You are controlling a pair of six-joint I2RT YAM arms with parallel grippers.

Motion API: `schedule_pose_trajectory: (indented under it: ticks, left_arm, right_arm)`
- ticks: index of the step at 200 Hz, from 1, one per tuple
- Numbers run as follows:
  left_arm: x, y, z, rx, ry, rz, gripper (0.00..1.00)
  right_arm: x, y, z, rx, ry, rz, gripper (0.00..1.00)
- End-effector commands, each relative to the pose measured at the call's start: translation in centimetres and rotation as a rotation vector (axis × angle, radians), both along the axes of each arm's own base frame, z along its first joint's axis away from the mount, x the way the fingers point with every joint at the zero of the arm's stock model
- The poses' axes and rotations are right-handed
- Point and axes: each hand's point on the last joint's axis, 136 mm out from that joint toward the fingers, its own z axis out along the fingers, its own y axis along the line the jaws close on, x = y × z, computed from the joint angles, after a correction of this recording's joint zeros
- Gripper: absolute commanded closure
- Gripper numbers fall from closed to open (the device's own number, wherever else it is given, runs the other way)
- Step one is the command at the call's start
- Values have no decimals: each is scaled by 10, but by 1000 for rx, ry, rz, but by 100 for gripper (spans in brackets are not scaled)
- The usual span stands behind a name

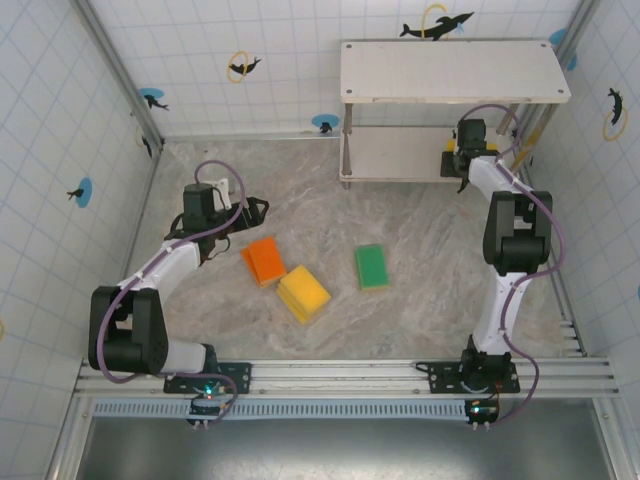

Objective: Place and organize the cleaning sponges onto the shelf

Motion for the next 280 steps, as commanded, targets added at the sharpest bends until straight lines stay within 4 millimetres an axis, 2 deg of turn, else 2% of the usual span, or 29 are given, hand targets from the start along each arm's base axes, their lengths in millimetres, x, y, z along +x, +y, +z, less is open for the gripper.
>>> schedule_pose_trajectory:
  ticks: [1,102,280]
  left_arm:
    - [5,-1,4,12,-16,-11,2]
    - [6,-2,3,7,-12,-13,2]
    - [6,-3,0,9,-5,-17,2]
  right_arm:
    - [10,-2,9,3,-21,-8,37]
    - [14,-2,15,4,-38,-9,33]
    - [14,-1,15,10,-36,-4,29]
